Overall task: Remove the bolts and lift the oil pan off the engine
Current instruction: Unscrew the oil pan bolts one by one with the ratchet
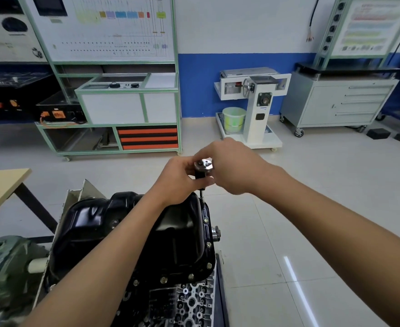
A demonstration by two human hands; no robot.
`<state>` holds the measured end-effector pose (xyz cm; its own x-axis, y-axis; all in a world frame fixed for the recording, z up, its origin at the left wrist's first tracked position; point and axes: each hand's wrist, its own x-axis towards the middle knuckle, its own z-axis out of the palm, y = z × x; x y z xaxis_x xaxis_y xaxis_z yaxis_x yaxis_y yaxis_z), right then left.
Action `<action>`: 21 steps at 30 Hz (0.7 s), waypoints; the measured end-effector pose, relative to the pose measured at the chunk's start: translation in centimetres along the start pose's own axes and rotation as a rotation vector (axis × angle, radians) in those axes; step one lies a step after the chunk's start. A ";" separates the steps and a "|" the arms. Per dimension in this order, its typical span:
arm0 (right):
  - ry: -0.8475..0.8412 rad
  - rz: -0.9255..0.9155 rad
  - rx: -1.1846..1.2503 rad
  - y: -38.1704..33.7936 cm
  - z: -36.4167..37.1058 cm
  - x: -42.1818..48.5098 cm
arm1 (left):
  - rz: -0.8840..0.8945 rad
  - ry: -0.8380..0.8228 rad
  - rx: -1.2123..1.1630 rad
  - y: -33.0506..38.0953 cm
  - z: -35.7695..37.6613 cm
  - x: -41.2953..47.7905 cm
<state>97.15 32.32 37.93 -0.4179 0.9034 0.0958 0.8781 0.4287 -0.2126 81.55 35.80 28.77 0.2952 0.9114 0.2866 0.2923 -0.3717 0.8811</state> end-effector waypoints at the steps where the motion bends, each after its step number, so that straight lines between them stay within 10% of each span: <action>1: 0.010 -0.026 -0.054 -0.1 -0.1 0.2 | -0.018 -0.018 -0.014 0.0 -0.1 0.0; 11: -0.026 -0.231 -0.052 1.3 0.0 0.9 | -0.088 -0.089 0.013 0.1 -0.8 0.4; 21: -0.034 -0.009 -0.230 0.3 -0.5 0.2 | -0.021 -0.025 0.080 0.4 0.1 0.3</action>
<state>97.48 32.69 38.39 -0.4305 0.9004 0.0634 0.9025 0.4304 0.0156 81.81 35.91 29.18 0.3105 0.9150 0.2575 0.3706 -0.3660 0.8536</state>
